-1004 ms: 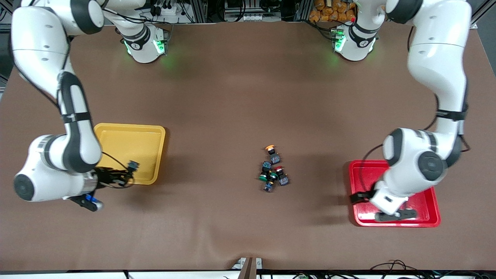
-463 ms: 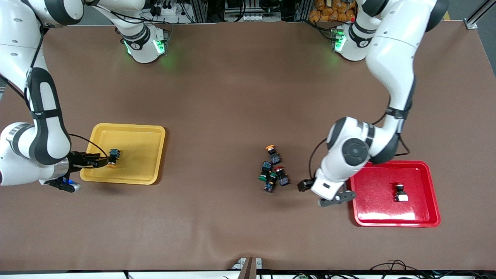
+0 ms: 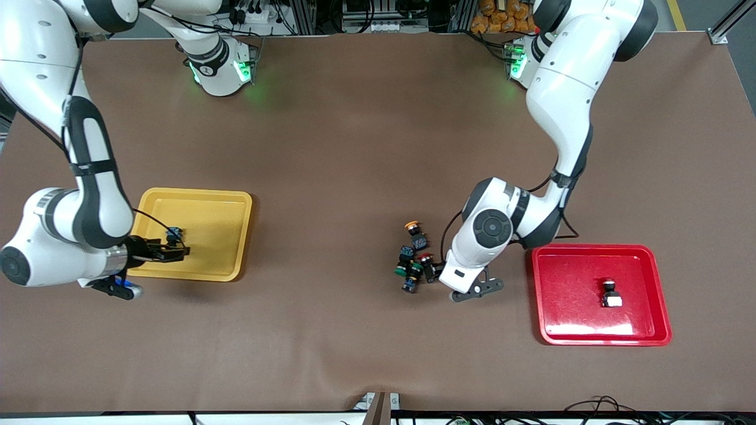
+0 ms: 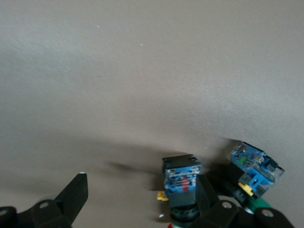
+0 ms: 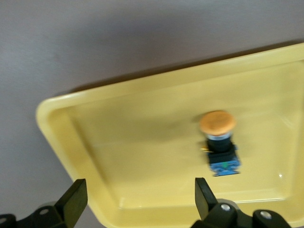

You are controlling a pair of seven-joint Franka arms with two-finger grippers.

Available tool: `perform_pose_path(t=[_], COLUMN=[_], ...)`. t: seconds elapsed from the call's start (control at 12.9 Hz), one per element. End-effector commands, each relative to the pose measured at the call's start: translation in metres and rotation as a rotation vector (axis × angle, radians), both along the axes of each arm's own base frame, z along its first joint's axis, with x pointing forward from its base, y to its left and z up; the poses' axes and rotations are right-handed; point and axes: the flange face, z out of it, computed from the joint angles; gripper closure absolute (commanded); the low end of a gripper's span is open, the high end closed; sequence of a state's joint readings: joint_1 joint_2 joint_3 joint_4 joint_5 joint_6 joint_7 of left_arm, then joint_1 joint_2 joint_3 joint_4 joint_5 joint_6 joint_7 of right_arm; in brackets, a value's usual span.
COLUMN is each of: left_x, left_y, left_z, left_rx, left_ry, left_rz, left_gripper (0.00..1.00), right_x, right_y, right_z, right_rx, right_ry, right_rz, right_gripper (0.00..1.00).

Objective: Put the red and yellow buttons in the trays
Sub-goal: 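Place the yellow button in the yellow tray while the left gripper returns to the pile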

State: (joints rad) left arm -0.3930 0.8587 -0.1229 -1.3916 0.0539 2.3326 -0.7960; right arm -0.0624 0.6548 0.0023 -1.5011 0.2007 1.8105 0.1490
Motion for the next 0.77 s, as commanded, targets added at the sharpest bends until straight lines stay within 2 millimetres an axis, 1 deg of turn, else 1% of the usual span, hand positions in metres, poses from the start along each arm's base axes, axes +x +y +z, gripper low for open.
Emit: perform_pose_path(t=[0.0,0.08,0.15,0.23,0.39,0.46,0.54,0.62,0.7], left_x=[-0.002,-0.004,-0.006,-0.008,-0.012,-0.013,-0.013,-0.012,-0.011], left_y=[-0.011,-0.013,-0.018,-0.02,-0.024,-0.025,-0.025,-0.024,-0.024], left_z=[-0.007,-0.012,-0.014,-0.019,-0.025,-0.026,-0.025,-0.025,-0.023], left_rx=[-0.001,0.0,-0.002,0.001,0.017,0.022,0.023,0.022,0.021], left_ry=[-0.032,-0.031,-0.035,-0.032,-0.032,-0.033,-0.034,-0.034,-0.036], left_rz=[0.018,0.021,0.021,0.016,0.007,0.012,0.028,0.036,0.037], left_gripper=[0.0,0.0,0.0,0.0,0.0,0.13,0.37,0.56,0.69], right_x=[0.002,0.002,0.003,0.004,0.01,0.011,0.011,0.012,0.012], right_y=[0.026,0.039,0.059,0.084,0.121,0.143,0.163,0.171,0.176], right_z=[0.011,0.013,0.015,0.02,0.029,0.032,0.033,0.033,0.032], right_rx=[-0.014,0.015,0.038,0.037,0.009,-0.005,-0.014,-0.014,-0.012], right_ry=[-0.012,-0.007,-0.003,0.002,-0.016,-0.036,-0.055,-0.074,-0.081], right_rz=[-0.067,-0.107,-0.133,-0.155,-0.232,-0.258,-0.276,-0.289,-0.29], right_gripper=[0.0,0.0,0.0,0.0,0.0,0.0,0.0,0.0,0.0])
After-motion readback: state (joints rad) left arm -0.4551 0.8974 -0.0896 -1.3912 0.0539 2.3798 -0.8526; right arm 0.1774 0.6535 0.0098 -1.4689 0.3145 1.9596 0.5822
